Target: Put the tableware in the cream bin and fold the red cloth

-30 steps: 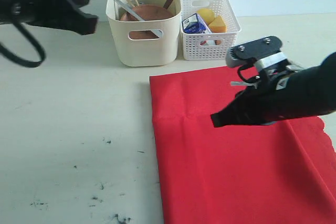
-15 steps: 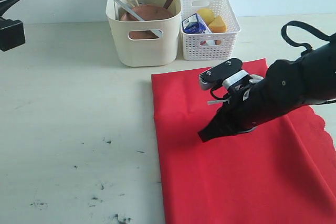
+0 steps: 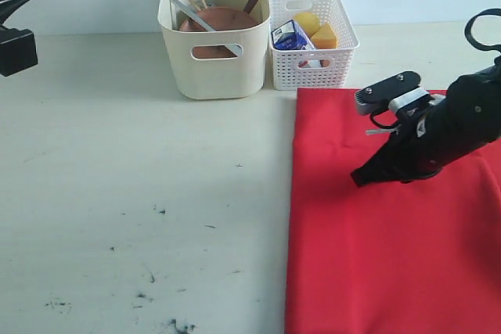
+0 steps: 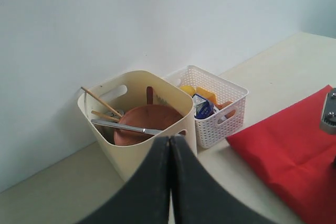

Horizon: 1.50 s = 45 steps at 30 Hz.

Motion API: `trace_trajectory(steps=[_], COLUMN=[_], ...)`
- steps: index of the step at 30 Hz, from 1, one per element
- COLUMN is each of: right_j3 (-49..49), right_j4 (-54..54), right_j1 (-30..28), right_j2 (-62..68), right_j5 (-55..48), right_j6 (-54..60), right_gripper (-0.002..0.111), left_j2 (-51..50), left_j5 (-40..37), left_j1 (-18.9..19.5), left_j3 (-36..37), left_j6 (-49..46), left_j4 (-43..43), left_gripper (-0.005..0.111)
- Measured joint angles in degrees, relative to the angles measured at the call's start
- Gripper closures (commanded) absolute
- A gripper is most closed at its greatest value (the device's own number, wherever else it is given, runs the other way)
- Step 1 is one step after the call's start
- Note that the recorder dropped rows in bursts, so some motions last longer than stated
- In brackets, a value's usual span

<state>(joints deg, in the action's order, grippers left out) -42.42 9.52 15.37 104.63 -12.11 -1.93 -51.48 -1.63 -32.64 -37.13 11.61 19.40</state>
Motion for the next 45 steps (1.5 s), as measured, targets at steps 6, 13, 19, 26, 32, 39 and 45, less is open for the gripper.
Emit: trace_trajectory(steps=[6, 13, 19, 26, 32, 39, 45], right_j3=[0.0, 0.0, 0.75, 4.2, 5.11, 5.22, 5.22], right_j4=[14.38, 18.83, 19.18, 15.45, 15.2, 14.8, 14.58], right_j1=[-6.22, -9.69, -12.16, -9.78, -8.78, -14.53, -15.15], right_j2=[0.0, -0.26, -4.85, -8.05, -4.05, -3.18, -3.14], right_j5=[-0.66, 1.38, -1.39, 2.31, 4.41, 5.73, 6.2], right_j6=[-13.64, -18.43, -22.82, -21.47, -19.71, -19.6, -19.6], right_gripper=[0.108, 0.108, 0.108, 0.108, 0.108, 0.108, 0.108], left_j2=[0.0, 0.0, 0.0, 0.0, 0.0, 0.0, 0.0], left_j5=[0.0, 0.11, 0.11, 0.2, 0.2, 0.2, 0.2], left_j1=[0.0, 0.0, 0.0, 0.0, 0.0, 0.0, 0.0], left_j3=[0.0, 0.0, 0.0, 0.0, 0.0, 0.32, 0.32], left_j6=[0.0, 0.0, 0.0, 0.22, 0.47, 0.86, 0.86], left_j4=[0.0, 0.0, 0.0, 0.0, 0.0, 0.0, 0.0], left_gripper=[0.106, 0.106, 0.106, 0.106, 0.106, 0.106, 0.106])
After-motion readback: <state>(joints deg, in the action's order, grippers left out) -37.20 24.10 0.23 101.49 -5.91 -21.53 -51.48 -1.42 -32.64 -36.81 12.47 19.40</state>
